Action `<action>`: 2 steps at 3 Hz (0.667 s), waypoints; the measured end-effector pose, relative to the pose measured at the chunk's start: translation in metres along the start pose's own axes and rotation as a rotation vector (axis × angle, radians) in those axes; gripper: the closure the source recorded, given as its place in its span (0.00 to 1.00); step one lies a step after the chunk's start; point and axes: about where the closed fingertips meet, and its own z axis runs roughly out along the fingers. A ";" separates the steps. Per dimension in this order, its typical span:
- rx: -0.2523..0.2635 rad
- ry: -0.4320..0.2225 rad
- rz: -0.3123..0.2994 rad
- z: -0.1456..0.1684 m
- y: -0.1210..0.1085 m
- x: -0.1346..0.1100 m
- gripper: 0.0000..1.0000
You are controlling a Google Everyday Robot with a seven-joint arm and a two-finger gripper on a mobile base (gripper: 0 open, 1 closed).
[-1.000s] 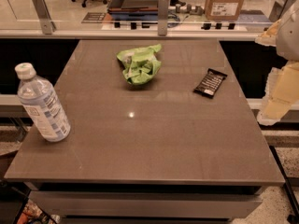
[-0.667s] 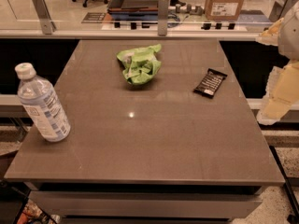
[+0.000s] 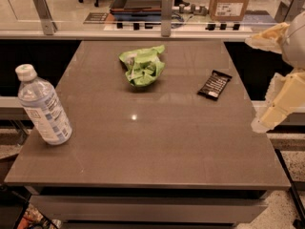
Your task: Pick blue plastic bottle
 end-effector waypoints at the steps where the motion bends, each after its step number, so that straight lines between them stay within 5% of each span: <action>1: -0.039 -0.169 -0.053 0.015 0.012 -0.035 0.00; 2: -0.043 -0.254 -0.048 0.025 0.028 -0.065 0.00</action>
Offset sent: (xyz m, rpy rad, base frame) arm -0.0273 0.1157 -0.0027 0.3338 -0.0302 0.1267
